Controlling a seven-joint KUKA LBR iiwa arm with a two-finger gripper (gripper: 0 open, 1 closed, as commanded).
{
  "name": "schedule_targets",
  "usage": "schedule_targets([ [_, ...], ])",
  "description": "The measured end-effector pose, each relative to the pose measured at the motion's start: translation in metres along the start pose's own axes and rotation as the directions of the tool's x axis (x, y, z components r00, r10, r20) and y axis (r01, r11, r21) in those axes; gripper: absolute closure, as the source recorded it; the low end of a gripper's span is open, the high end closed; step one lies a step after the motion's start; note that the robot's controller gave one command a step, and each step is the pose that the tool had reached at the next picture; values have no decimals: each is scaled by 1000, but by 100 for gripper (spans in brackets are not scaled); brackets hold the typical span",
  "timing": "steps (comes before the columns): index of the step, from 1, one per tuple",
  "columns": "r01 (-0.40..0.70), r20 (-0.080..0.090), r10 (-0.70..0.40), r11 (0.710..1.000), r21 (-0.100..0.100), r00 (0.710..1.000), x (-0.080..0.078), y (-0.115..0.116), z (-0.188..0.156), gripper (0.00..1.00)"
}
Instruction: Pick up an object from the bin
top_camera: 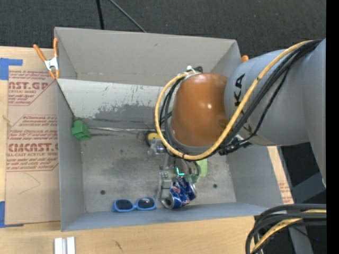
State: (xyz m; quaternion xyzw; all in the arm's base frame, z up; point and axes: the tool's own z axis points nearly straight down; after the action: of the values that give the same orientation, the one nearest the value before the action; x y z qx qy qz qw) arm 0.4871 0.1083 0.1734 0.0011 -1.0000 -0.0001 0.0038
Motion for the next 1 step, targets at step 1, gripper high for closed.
schedule_targets([
  [1, 53, 19, -53, 999, -3, 998, 4, 45, 106, 0],
])
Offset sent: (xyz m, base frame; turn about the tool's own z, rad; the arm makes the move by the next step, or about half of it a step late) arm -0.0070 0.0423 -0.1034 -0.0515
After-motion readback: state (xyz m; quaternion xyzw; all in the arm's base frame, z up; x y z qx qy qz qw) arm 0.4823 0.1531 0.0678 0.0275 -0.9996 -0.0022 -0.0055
